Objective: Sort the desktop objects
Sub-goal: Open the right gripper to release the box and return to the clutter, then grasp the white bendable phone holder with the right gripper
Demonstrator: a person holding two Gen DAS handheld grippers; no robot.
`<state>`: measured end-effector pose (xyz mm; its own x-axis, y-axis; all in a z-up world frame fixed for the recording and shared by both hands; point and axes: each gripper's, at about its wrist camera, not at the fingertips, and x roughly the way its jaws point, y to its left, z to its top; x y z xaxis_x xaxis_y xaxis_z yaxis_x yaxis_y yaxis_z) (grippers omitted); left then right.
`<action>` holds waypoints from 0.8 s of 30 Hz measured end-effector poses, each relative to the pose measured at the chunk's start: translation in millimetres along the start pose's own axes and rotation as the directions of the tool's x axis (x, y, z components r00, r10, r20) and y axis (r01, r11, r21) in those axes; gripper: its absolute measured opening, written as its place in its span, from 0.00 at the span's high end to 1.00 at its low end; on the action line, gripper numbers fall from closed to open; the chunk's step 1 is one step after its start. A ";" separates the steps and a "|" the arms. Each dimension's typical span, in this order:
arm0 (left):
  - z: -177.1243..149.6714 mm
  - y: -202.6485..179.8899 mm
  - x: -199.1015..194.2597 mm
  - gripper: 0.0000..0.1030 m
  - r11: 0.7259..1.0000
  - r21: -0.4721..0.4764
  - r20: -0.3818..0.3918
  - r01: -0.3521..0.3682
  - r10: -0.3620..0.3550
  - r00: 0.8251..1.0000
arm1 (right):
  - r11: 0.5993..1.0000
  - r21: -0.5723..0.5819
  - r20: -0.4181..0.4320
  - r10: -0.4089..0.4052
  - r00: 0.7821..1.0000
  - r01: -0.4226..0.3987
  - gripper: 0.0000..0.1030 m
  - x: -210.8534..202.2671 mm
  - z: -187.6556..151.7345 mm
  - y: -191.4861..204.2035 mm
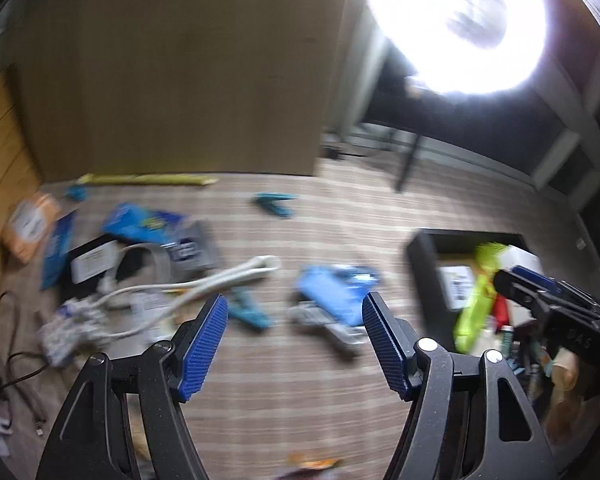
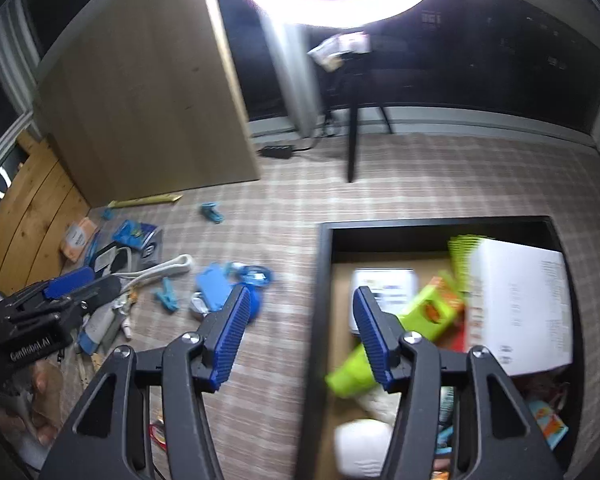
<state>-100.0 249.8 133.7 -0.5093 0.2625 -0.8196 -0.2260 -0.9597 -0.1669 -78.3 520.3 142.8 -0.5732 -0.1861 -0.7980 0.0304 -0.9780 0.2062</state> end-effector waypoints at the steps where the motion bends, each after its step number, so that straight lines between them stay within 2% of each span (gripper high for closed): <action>1: -0.6 20.1 -1.3 0.35 0.999 -0.026 -0.003 -0.023 0.023 1.000 | 1.000 -0.005 -0.008 0.013 1.000 -0.013 0.48 5.2 2.0 7.1; 8: -7.2 124.0 -3.9 0.35 0.973 -0.191 -0.035 -0.126 0.122 0.992 | 0.996 -0.030 -0.075 0.078 0.994 -0.081 0.48 49.7 14.1 60.1; 13: -12.6 175.0 5.4 0.35 0.946 -0.289 -0.066 -0.145 0.131 0.989 | 0.991 -0.014 -0.146 0.129 0.981 -0.133 0.48 92.8 24.4 87.4; 19: -14.4 201.2 28.3 0.35 0.927 -0.346 -0.108 -0.143 0.112 0.988 | 0.989 -0.019 -0.230 0.138 0.963 -0.146 0.48 146.3 32.5 115.0; 24: -14.3 200.3 47.7 0.35 0.930 -0.332 -0.142 -0.155 0.113 0.983 | 0.988 -0.030 -0.281 0.138 0.950 -0.153 0.48 178.0 35.9 128.0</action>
<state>-157.7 68.7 53.3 -0.4087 0.1351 -0.9026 0.1444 -0.9670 -0.2101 -205.8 365.3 47.4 -0.3100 -0.3383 -0.8885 0.1418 -0.9406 0.3086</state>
